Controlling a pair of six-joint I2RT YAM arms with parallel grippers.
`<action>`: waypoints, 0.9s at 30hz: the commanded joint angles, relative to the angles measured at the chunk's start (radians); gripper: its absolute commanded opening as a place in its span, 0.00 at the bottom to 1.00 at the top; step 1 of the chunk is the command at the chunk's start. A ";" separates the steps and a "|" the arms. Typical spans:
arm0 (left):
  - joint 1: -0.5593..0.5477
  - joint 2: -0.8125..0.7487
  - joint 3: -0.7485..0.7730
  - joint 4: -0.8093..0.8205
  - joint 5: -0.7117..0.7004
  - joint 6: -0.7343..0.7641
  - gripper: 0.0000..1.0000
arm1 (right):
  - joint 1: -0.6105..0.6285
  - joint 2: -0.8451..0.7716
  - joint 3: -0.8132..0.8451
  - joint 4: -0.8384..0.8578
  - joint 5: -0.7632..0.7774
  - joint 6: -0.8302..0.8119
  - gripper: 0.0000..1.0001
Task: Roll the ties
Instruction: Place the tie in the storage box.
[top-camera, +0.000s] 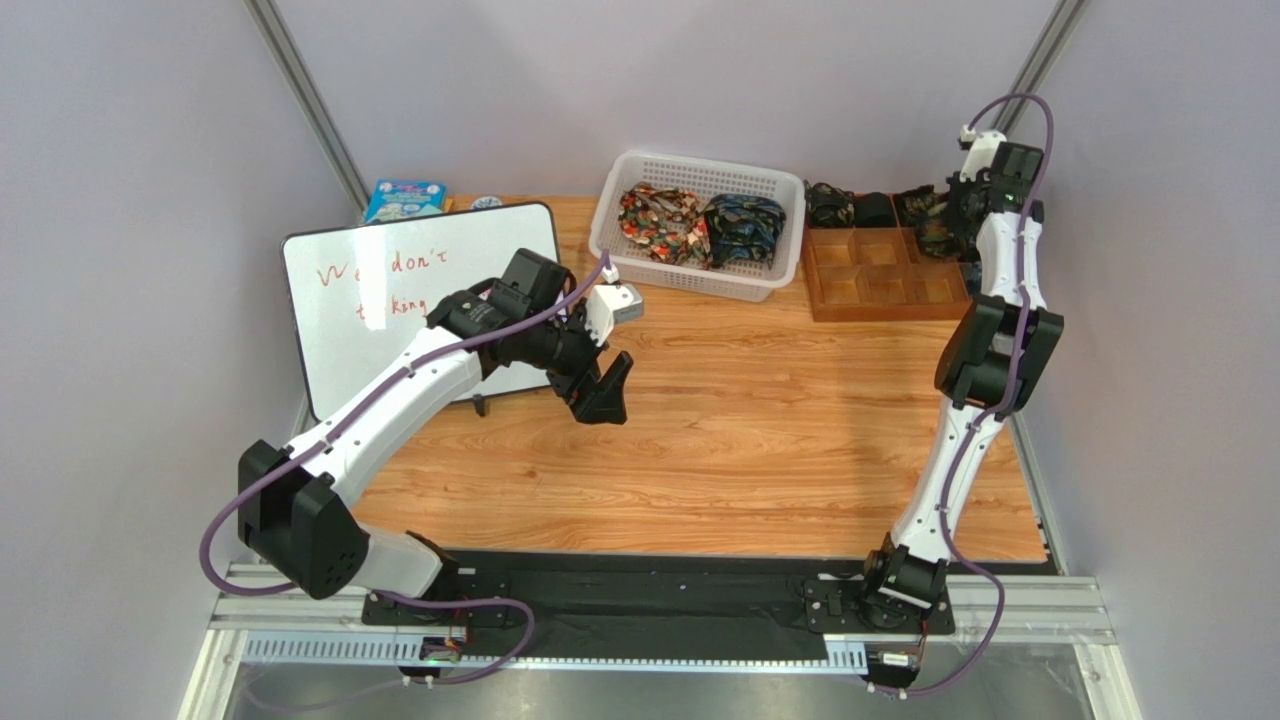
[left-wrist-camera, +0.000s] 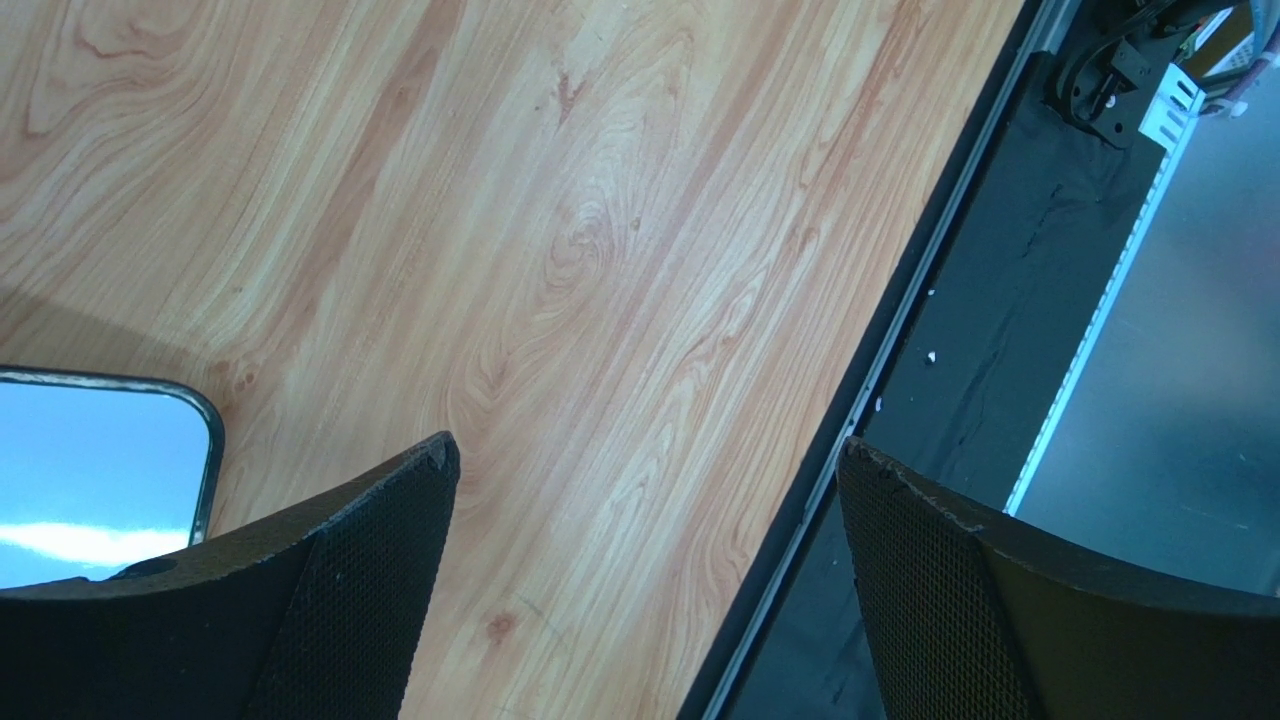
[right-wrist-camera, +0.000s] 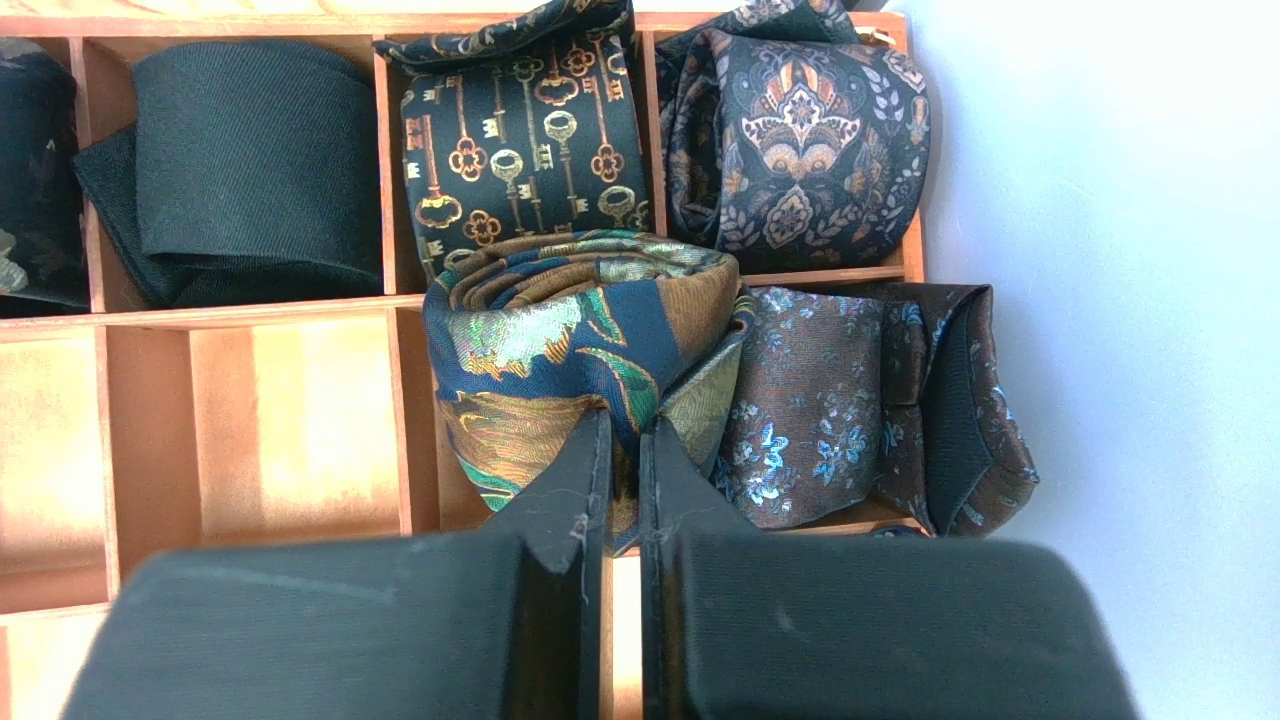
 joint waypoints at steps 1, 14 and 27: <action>0.011 -0.002 0.016 -0.003 0.025 -0.016 0.99 | 0.008 0.001 -0.037 0.018 -0.032 -0.025 0.00; 0.014 -0.005 0.008 0.013 0.042 -0.026 1.00 | 0.012 -0.093 -0.070 -0.025 -0.046 -0.046 0.00; 0.022 -0.006 0.005 0.014 0.053 -0.025 1.00 | 0.017 -0.090 -0.025 -0.064 -0.009 -0.123 0.00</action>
